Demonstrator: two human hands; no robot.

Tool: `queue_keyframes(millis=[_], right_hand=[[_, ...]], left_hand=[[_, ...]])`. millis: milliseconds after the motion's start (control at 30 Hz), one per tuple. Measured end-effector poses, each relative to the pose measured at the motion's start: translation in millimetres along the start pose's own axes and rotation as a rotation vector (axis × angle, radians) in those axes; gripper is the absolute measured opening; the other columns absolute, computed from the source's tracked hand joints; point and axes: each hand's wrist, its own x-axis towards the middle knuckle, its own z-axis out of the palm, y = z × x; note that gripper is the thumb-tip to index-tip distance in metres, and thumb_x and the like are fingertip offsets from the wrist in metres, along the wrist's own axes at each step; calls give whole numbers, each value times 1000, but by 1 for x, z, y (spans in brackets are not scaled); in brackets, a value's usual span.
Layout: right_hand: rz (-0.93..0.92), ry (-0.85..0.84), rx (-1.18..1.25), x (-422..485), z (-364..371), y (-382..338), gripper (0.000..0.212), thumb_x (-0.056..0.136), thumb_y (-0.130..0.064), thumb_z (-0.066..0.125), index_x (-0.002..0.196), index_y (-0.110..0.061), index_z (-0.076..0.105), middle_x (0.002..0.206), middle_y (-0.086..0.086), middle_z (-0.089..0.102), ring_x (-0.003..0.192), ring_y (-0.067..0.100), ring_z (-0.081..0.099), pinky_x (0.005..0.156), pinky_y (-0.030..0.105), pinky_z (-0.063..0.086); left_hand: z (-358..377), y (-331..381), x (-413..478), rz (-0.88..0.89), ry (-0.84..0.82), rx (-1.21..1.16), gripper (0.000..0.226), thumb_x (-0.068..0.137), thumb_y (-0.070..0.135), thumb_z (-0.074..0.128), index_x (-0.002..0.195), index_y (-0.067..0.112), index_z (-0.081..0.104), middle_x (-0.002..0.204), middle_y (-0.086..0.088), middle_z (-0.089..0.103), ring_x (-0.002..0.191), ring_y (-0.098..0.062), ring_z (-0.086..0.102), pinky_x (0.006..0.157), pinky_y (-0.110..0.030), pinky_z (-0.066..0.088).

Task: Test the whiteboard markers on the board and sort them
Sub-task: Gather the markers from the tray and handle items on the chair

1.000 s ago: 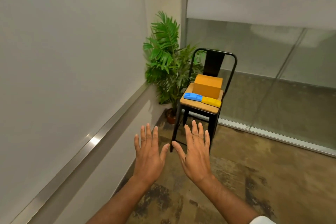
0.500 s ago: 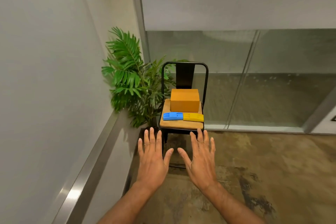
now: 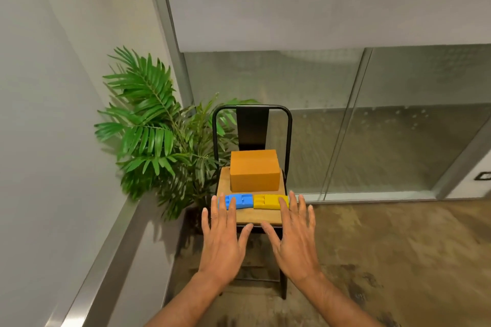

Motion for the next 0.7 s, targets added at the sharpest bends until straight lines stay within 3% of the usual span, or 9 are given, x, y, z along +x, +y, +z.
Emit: queue_keyframes(millis=[233,400,567,700], right_hand=[[-45,-44,8,97,19,42,76,97,-69,22,155,-19,23,165,5,4,152,20,-7,121,52,12],[-48,-81,0,148,35,60,78,97,-71,18,154,-19,23,165,5,7,151,19,-7,122,50,9],[-38,-139,15,186,64,67,78,96,-72,18,153,-19,26,164,5,11,152,19,-2,122,50,11],[-32,-207,38,216,92,69,77,95,-71,22,154,-22,21,164,1,4,151,16,-4,123,43,7]], left_hand=[[26,12,92,-36,-17,11,74,104,62,16,162,21,-2,171,-4,-11,156,-20,-18,127,-52,1],[39,8,144,-72,-48,40,82,99,70,-2,163,19,2,171,-5,-9,156,-21,-17,127,-51,0],[62,-14,190,-78,-118,10,82,98,68,3,163,18,9,171,-5,-5,156,-20,-17,127,-49,-2],[83,-37,229,-70,-236,-94,96,88,77,-10,162,20,13,171,-5,-4,157,-20,-13,127,-47,-5]])
